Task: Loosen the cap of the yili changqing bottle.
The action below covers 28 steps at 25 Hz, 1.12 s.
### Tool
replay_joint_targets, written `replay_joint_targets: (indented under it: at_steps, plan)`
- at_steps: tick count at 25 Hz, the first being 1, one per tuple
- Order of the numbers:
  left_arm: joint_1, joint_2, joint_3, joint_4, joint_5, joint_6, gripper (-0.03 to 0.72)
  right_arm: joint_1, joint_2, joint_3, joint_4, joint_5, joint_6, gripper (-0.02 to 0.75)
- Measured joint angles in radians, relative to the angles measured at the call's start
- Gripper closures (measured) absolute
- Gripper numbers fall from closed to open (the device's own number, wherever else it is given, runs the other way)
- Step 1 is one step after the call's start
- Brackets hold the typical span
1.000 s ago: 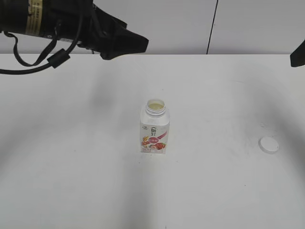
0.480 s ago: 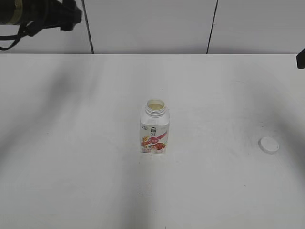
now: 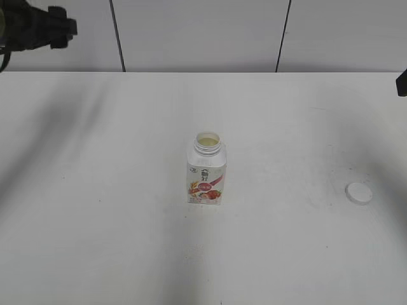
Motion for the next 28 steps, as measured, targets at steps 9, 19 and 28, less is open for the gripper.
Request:
replay_joint_targets:
  at_steps: [9,19,28]
  plan:
    - [0.002,0.044,0.013,-0.469,0.173,0.589,0.099,0.0,0.0,0.0,-0.001,0.001,0.0,0.213]
    - [-0.029,0.044,-0.014,-0.94,0.348,0.965,0.101,0.0,0.0,0.0,-0.001,0.019,0.0,0.213]
    - [-0.029,0.044,-0.117,-1.3,0.565,1.274,0.102,0.0,0.0,0.0,-0.001,0.071,0.0,0.213]
